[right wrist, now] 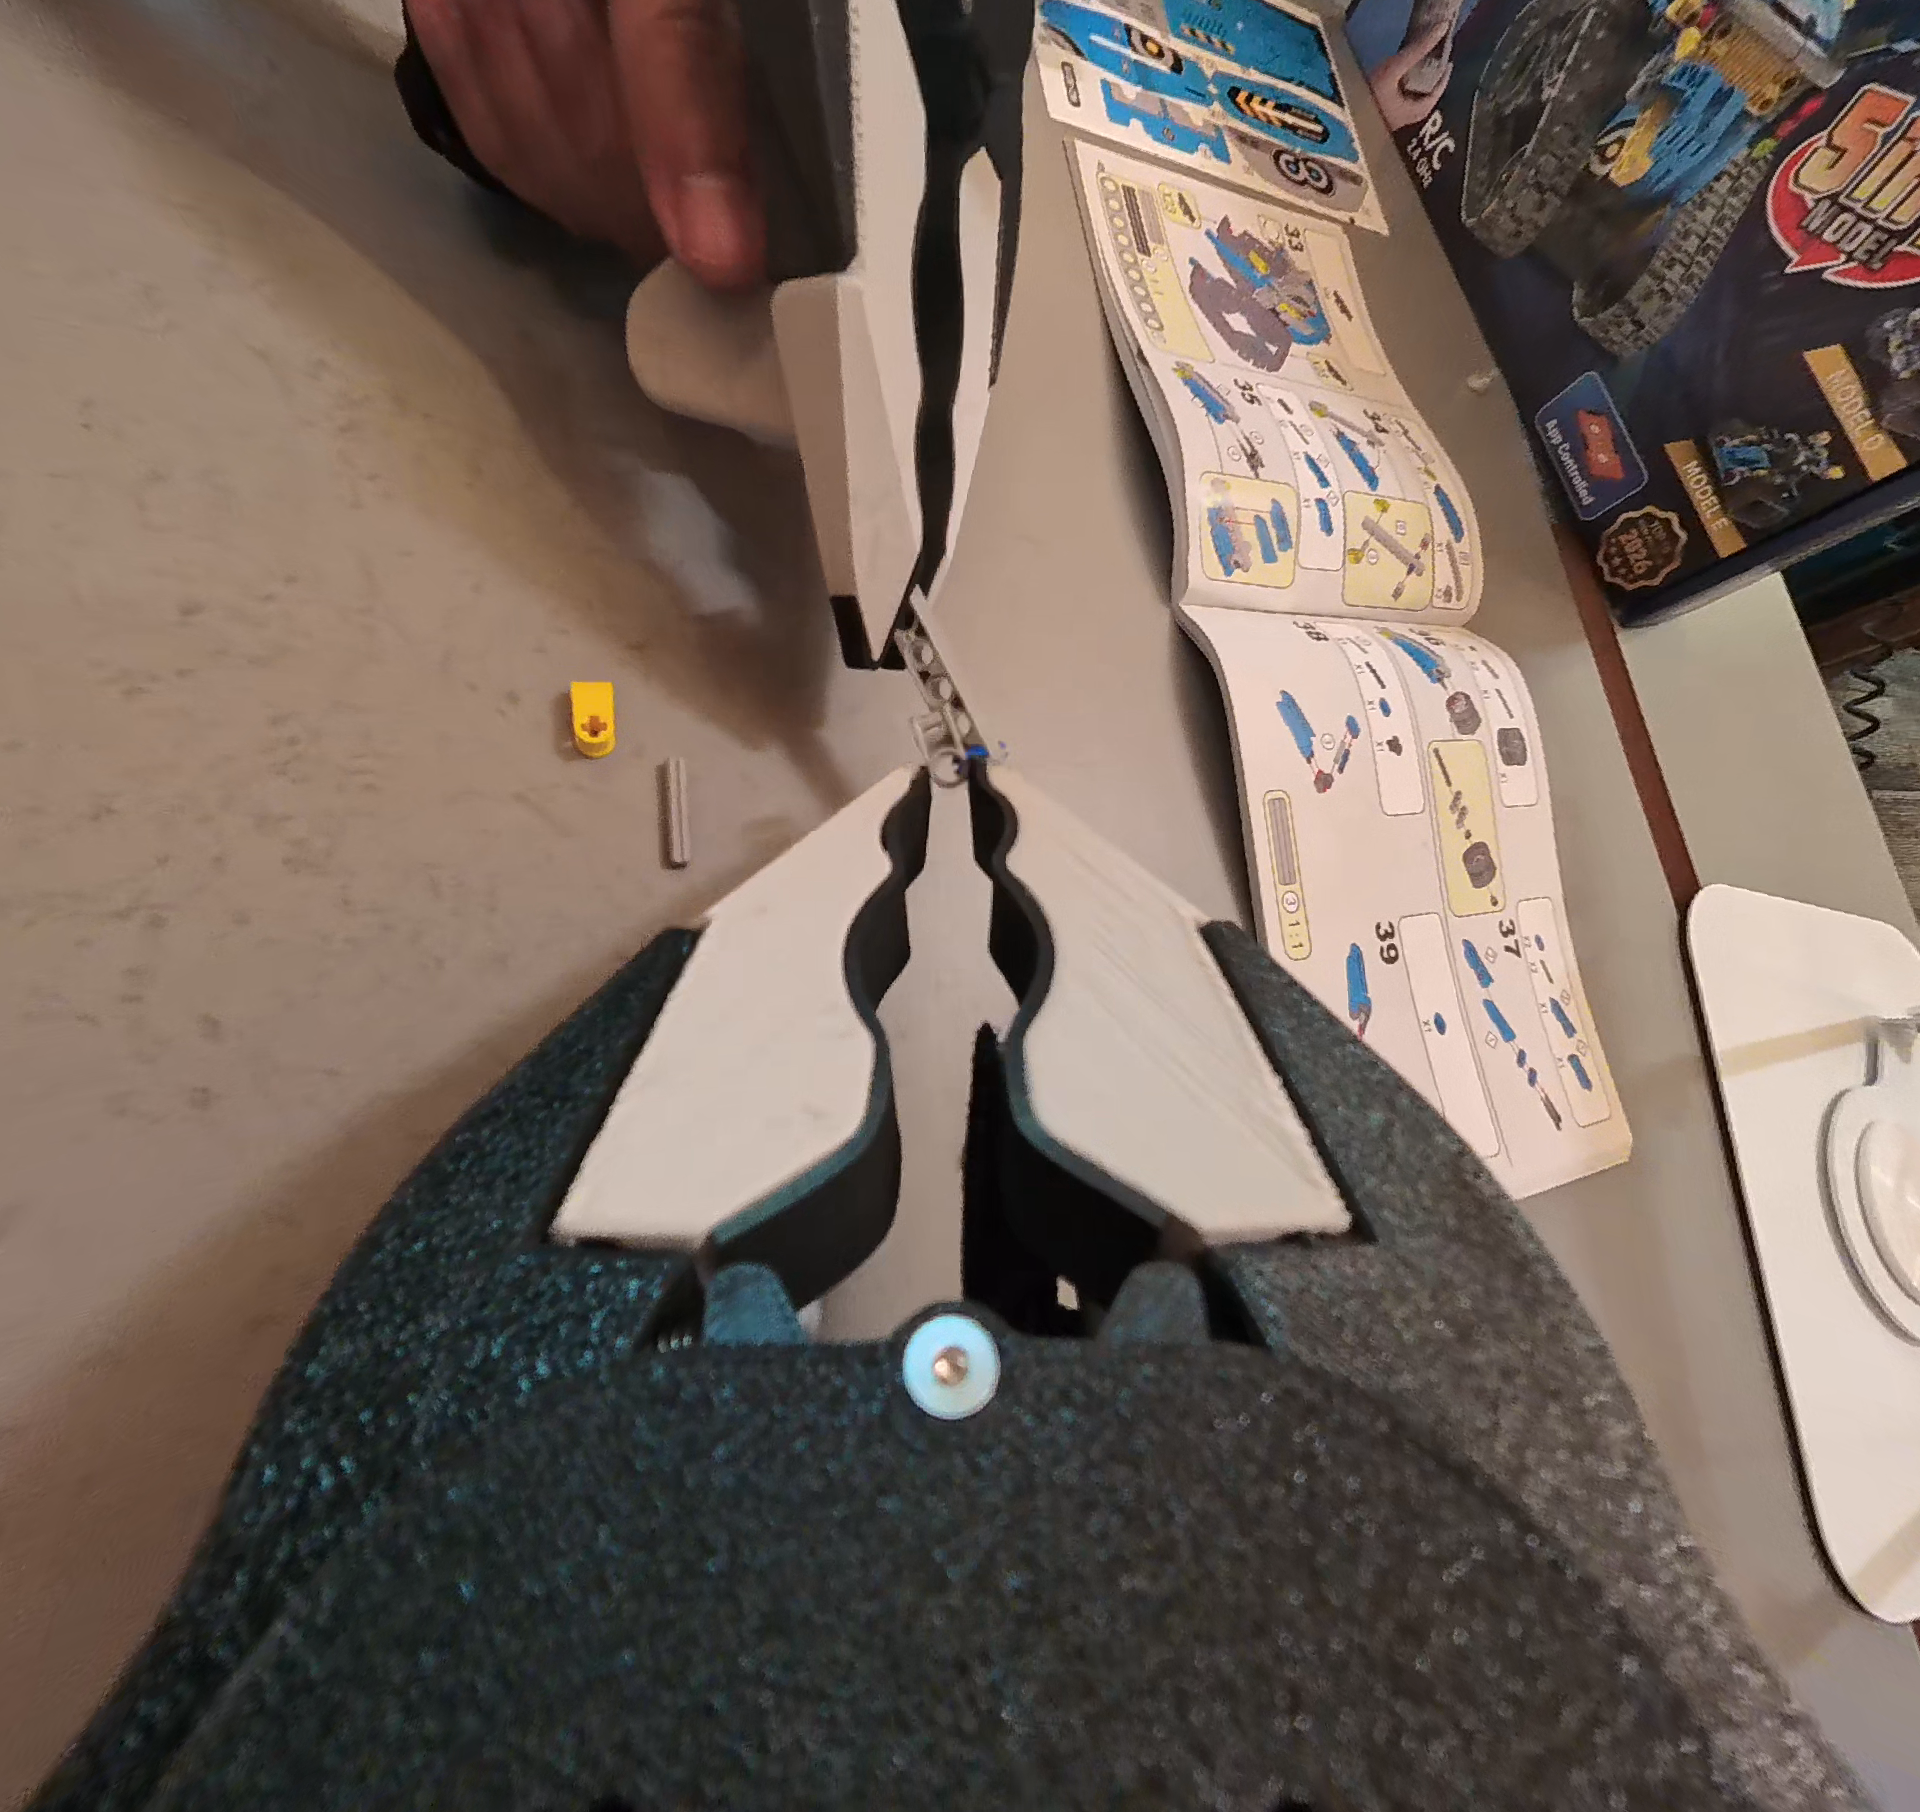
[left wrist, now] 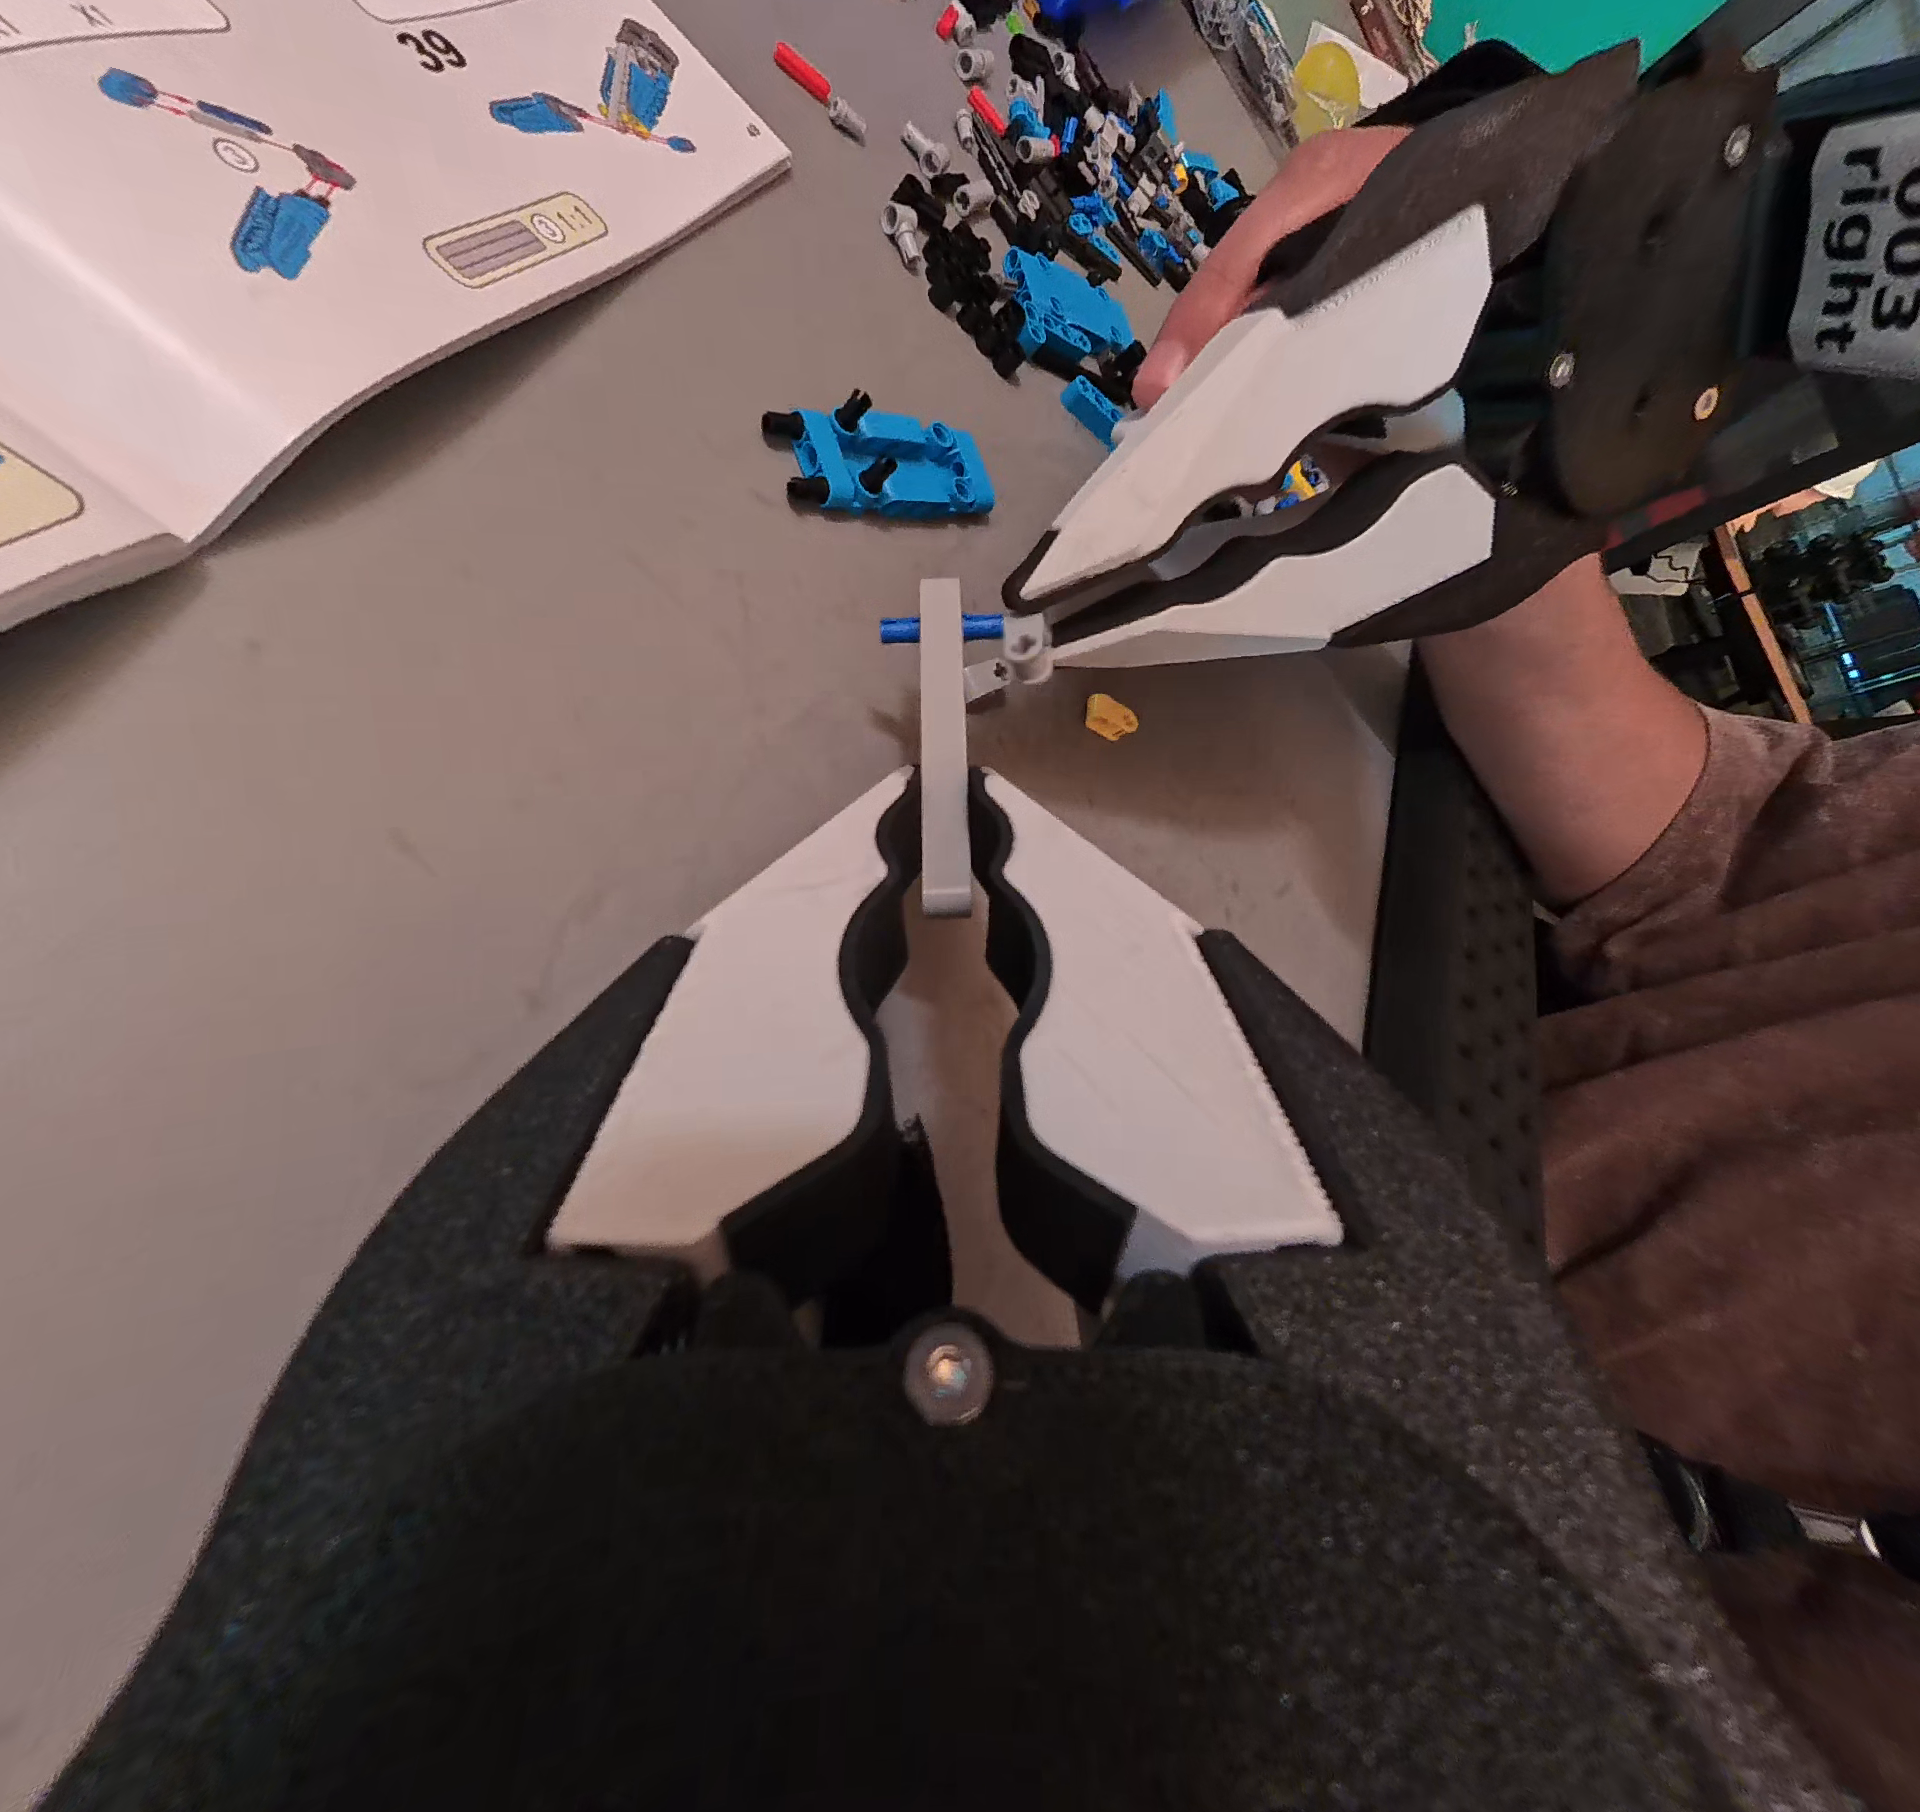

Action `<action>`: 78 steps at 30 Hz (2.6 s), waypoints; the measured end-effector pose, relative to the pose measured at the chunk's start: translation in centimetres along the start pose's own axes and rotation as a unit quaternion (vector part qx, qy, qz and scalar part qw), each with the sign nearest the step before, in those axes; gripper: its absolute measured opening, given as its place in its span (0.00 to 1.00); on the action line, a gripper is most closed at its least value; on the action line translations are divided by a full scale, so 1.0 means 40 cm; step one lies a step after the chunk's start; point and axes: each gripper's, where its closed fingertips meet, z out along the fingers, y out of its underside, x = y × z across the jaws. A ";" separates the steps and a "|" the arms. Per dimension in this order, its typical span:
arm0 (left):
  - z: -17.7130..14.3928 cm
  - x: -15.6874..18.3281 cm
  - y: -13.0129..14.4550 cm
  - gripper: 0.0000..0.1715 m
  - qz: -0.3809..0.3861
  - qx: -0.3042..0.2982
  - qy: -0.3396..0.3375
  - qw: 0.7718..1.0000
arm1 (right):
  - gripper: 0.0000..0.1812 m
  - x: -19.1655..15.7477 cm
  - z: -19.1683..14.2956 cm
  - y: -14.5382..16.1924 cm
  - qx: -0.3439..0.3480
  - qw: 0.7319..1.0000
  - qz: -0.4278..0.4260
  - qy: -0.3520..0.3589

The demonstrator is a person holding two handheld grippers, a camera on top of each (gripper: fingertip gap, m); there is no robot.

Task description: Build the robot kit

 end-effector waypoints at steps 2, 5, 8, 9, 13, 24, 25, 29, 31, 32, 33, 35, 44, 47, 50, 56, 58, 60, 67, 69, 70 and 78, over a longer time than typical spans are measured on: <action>-0.002 -0.002 -0.001 0.04 -0.001 0.001 0.001 1.000 | 0.04 0.005 0.000 0.008 -0.007 1.000 -0.005 0.006; -0.004 0.010 -0.007 0.04 -0.006 0.007 0.014 1.000 | 0.04 0.014 -0.004 0.012 -0.011 1.000 -0.013 0.018; -0.001 0.005 -0.003 0.04 0.009 0.002 0.000 1.000 | 0.04 0.011 -0.004 0.009 -0.011 1.000 -0.018 0.018; -0.001 0.004 -0.003 0.04 0.009 0.002 -0.002 1.000 | 0.04 0.009 -0.002 0.011 -0.015 1.000 -0.021 0.018; -0.002 -0.005 -0.007 0.04 0.020 0.006 -0.019 1.000 | 0.04 0.015 0.003 0.012 -0.020 0.999 -0.020 0.028; -0.051 -0.026 -0.108 0.04 0.155 0.109 -0.160 0.969 | 0.04 0.108 0.006 -0.043 0.085 0.961 0.262 0.036; -0.057 -0.025 -0.118 0.04 0.162 0.120 -0.170 0.965 | 0.04 0.116 0.003 -0.051 0.106 0.948 0.299 0.029; -0.069 -0.024 -0.139 0.04 0.193 0.143 -0.212 0.947 | 0.03 0.135 -0.002 -0.072 0.176 0.890 0.420 -0.010; -0.070 -0.024 -0.143 0.04 0.215 0.145 -0.234 0.937 | 0.03 0.138 -0.002 -0.074 0.194 0.870 0.453 -0.026; -0.071 -0.023 -0.146 0.04 0.224 0.148 -0.244 0.932 | 0.03 0.140 -0.003 -0.075 0.203 0.859 0.469 -0.033; -0.070 -0.022 -0.148 0.04 0.228 0.150 -0.250 0.929 | 0.03 0.142 -0.004 -0.076 0.211 0.848 0.485 -0.039; -0.069 -0.018 -0.151 0.04 0.228 0.156 -0.251 0.928 | 0.03 0.146 -0.007 -0.080 0.231 0.829 0.507 -0.047; -0.079 -0.018 -0.158 0.04 0.328 0.136 -0.328 0.875 | 0.03 0.145 -0.009 -0.086 0.264 0.776 0.567 -0.083; -0.081 -0.013 -0.162 0.04 0.349 0.135 -0.339 0.863 | 0.03 0.149 -0.014 -0.089 0.275 0.768 0.572 -0.079; -0.081 -0.015 -0.161 0.04 0.379 0.122 -0.359 0.844 | 0.03 0.149 -0.008 -0.081 0.233 0.834 0.499 -0.009; -0.091 0.009 -0.170 0.04 0.399 0.136 -0.354 0.835 | 0.03 0.148 -0.011 -0.093 0.177 0.910 0.364 0.092; -0.068 0.043 -0.163 0.03 0.457 0.126 -0.347 0.809 | 0.00 0.124 0.008 -0.101 0.181 0.900 0.395 0.044; -0.067 0.037 -0.162 0.04 0.495 0.103 -0.400 0.765 | 0.00 0.117 0.026 -0.096 0.175 0.896 0.407 0.028; -0.080 0.027 -0.160 0.04 0.435 0.137 -0.337 0.824 | 0.00 0.109 0.023 -0.081 0.136 0.927 0.348 0.029; -0.099 0.035 -0.175 0.04 0.395 0.173 -0.309 0.848 | 0.00 0.105 0.022 -0.080 0.135 0.929 0.343 0.024; -0.108 0.035 -0.180 0.04 0.370 0.187 -0.292 0.862 | 0.00 0.104 0.019 -0.084 0.142 0.927 0.346 0.015; -0.079 -0.095 -0.109 0.04 0.254 0.085 -0.295 0.917 | 0.00 0.034 0.052 0.024 -0.013 0.982 0.186 -0.014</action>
